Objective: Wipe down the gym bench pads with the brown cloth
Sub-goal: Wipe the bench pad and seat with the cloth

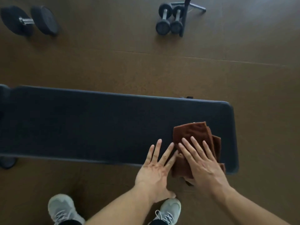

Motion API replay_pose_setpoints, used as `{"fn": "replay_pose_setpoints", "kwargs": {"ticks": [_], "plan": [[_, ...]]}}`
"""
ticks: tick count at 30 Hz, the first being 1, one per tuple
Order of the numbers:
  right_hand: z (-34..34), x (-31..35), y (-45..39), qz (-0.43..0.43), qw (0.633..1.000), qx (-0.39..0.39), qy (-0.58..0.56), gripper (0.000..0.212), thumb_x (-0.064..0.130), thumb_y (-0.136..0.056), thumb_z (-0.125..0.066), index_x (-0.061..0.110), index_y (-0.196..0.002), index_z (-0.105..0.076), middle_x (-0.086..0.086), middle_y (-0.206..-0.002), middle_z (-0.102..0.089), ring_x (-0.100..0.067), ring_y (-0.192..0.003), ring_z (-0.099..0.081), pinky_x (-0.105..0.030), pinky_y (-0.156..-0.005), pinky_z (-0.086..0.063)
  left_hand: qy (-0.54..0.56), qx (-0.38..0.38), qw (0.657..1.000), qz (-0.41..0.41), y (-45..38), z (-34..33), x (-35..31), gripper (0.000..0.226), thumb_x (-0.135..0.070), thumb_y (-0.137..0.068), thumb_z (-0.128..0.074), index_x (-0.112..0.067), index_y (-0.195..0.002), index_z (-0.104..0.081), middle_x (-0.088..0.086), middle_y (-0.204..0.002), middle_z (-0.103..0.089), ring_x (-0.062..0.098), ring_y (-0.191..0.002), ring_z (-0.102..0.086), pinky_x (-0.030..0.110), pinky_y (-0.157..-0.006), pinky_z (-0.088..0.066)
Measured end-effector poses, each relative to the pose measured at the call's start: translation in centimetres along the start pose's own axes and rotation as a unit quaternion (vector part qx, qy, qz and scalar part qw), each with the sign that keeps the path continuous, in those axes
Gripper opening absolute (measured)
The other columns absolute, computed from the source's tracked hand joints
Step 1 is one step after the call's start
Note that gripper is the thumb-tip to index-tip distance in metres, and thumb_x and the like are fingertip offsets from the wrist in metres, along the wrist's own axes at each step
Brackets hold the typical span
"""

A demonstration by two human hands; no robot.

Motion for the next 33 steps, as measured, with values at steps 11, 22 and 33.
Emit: {"fn": "replay_pose_setpoints", "kwargs": {"ticks": [11,22,33], "plan": [[1.6,10.3,-5.0,0.031,0.998,-0.039,0.042,0.097,0.051,-0.089,-0.049,0.01,-0.167,-0.009,-0.009,-0.175,-0.009,-0.029,-0.161,-0.01,-0.049,-0.126,-0.014,0.063,-0.15,0.986,-0.034,5.9,-0.4,8.2,0.091,-0.049,-0.099,-0.049,-0.017,-0.161,0.01,-0.002,-0.163,0.032,0.013,-0.144,0.042,0.04,-0.122,0.019],[3.2,38.9,-21.4,0.14,0.989,-0.025,0.033,0.099,0.044,-0.088,-0.068,0.012,-0.166,-0.016,-0.008,-0.175,-0.011,-0.031,-0.161,-0.011,-0.053,-0.126,-0.02,0.06,-0.265,0.956,0.109,23.5,-5.7,37.0,0.101,-0.048,-0.088,-0.066,-0.014,-0.163,-0.006,0.004,-0.171,0.005,0.021,-0.157,0.003,0.043,-0.123,-0.006],[3.6,53.6,-30.3,0.194,0.98,0.014,0.047,0.101,0.04,-0.093,-0.067,0.017,-0.167,-0.003,-0.003,-0.175,0.006,-0.028,-0.161,0.011,-0.052,-0.13,-0.007,0.126,-0.275,0.924,0.234,32.1,-6.8,49.3,0.117,-0.05,-0.086,-0.07,-0.014,-0.16,0.013,0.006,-0.169,0.017,0.02,-0.156,0.012,0.041,-0.123,-0.005]]}}
Point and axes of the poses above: each hand's wrist, its own y-axis away from the middle knuckle, its own z-axis out of the back of the hand, x = y × z, the point moved 10 cm from there along -y, towards the middle knuckle
